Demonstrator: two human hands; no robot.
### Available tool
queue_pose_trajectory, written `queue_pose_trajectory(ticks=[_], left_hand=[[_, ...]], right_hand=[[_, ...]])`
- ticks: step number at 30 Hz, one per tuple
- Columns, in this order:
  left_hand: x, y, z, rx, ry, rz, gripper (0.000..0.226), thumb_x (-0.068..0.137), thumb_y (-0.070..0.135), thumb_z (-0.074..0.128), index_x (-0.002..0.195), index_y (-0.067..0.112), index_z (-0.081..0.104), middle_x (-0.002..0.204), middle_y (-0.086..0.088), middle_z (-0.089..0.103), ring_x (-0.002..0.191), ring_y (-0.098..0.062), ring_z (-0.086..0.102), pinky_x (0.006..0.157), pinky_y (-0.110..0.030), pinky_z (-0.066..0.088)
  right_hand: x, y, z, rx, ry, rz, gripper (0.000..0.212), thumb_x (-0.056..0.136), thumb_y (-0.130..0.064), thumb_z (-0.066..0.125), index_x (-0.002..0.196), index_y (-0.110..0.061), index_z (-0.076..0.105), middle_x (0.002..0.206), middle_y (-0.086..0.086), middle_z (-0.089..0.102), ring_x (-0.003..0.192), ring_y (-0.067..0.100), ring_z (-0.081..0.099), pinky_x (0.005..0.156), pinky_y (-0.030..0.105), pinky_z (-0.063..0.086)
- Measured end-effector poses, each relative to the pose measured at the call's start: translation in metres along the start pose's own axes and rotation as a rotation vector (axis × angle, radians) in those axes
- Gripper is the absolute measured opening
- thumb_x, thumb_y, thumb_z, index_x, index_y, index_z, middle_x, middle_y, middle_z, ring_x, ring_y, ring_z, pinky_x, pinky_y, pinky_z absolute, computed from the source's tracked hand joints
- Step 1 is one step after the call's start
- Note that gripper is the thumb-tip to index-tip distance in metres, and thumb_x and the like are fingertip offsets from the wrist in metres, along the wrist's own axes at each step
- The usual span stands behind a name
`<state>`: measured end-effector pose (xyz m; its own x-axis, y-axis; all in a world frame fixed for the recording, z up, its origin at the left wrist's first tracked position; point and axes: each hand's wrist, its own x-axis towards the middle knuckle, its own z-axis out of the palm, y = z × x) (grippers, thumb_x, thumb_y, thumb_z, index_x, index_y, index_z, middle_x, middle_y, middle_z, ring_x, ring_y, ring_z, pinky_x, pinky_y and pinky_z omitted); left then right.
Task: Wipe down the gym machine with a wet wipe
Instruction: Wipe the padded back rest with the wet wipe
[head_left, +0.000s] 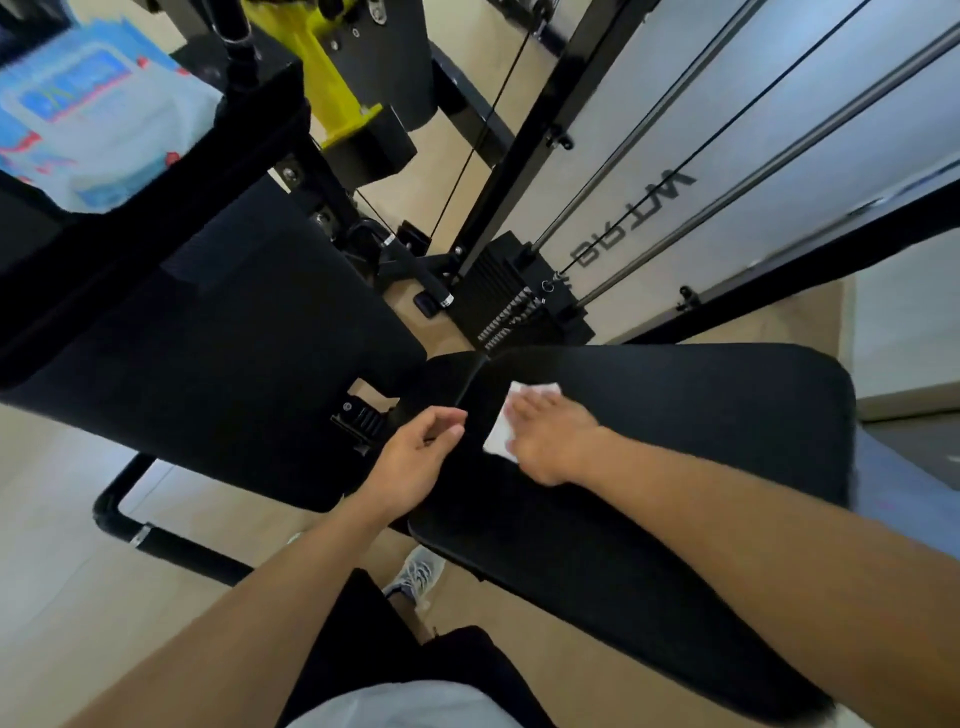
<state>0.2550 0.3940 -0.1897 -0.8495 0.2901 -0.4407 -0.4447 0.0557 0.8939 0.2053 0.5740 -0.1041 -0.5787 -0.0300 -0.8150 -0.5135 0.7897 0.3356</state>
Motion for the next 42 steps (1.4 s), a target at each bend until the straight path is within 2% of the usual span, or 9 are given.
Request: queue_pose_trajectory(ticks=[4,10,17,23,27,30,33,36,42], left_hand=[[0.000,0.011,0.004,0.018,-0.080,0.011,0.024,0.104,0.024,0.053,0.125,0.027,0.064,0.120,0.015,0.065,0.113,0.005,0.057,0.096,-0.016,0.044],[0.004,0.011,0.013,0.048,-0.147,0.029,0.030,0.105,0.017,0.052,0.132,0.020,0.062,0.128,0.012,0.063,0.116,0.012,0.052,0.090,-0.001,0.041],[-0.001,0.004,0.024,0.054,-0.241,-0.004,0.030,0.102,0.027,0.058,0.132,0.032,0.062,0.128,0.016,0.062,0.123,0.002,0.055,0.105,-0.018,0.042],[-0.015,-0.004,0.036,0.055,-0.137,0.018,0.027,0.102,0.023,0.058,0.126,0.033,0.062,0.125,0.017,0.063,0.116,0.006,0.057,0.099,-0.016,0.045],[-0.012,0.000,0.036,0.069,-0.108,0.038,0.026,0.103,0.019,0.056,0.122,0.036,0.061,0.122,0.016,0.064,0.113,0.010,0.057,0.103,-0.022,0.046],[-0.012,0.007,0.043,0.056,-0.140,0.028,0.027,0.102,0.026,0.057,0.127,0.037,0.062,0.127,0.019,0.062,0.121,0.004,0.054,0.104,-0.022,0.042],[-0.017,0.013,0.052,0.067,-0.171,0.050,0.031,0.102,0.028,0.057,0.132,0.035,0.059,0.130,0.023,0.058,0.117,0.016,0.050,0.093,-0.004,0.039],[-0.026,0.014,0.058,0.106,-0.165,0.082,0.034,0.104,0.024,0.055,0.136,0.034,0.057,0.130,0.026,0.055,0.110,0.031,0.043,0.087,0.007,0.032],[-0.039,0.004,0.053,0.083,-0.122,0.038,0.035,0.104,0.013,0.052,0.131,0.035,0.058,0.130,0.018,0.059,0.116,0.014,0.052,0.087,0.003,0.038]], right_hand=[[0.001,0.057,-0.010,0.106,0.047,0.242,0.069,0.109,-0.035,0.027,0.160,0.001,-0.001,0.170,0.014,-0.005,0.157,0.028,-0.006,0.127,0.042,0.001],[-0.066,-0.069,0.030,0.059,-0.009,-0.177,0.064,0.110,-0.038,0.018,0.160,-0.004,-0.003,0.169,0.012,-0.010,0.156,0.025,-0.012,0.127,0.042,-0.004],[-0.024,0.061,-0.012,0.114,0.072,0.388,0.066,0.107,-0.033,0.023,0.160,-0.001,0.000,0.170,0.015,-0.004,0.157,0.030,-0.007,0.126,0.045,-0.001],[-0.047,-0.010,0.008,0.078,0.108,0.088,0.075,0.104,-0.047,0.032,0.160,-0.003,0.011,0.167,0.020,0.006,0.154,0.039,0.004,0.125,0.051,0.006],[-0.071,-0.025,0.010,-0.047,0.121,-0.160,0.048,0.105,-0.040,0.041,0.150,-0.024,0.044,0.156,0.016,0.034,0.147,0.037,0.027,0.117,0.050,0.029],[-0.057,0.030,-0.014,0.071,0.263,0.254,0.032,0.103,-0.029,0.050,0.130,-0.015,0.060,0.133,0.012,0.054,0.122,0.029,0.053,0.090,0.039,0.048],[-0.045,0.075,-0.012,0.083,0.331,0.468,0.034,0.103,-0.024,0.052,0.133,-0.010,0.058,0.132,0.010,0.053,0.125,0.029,0.048,0.098,0.038,0.044],[-0.051,0.047,0.003,0.135,0.363,0.352,0.047,0.102,-0.026,0.052,0.146,-0.008,0.046,0.147,0.014,0.044,0.137,0.032,0.040,0.111,0.043,0.039],[-0.105,-0.034,0.027,0.132,0.263,-0.149,0.046,0.104,-0.025,0.050,0.147,-0.009,0.043,0.150,0.015,0.042,0.136,0.032,0.046,0.106,0.042,0.043]])
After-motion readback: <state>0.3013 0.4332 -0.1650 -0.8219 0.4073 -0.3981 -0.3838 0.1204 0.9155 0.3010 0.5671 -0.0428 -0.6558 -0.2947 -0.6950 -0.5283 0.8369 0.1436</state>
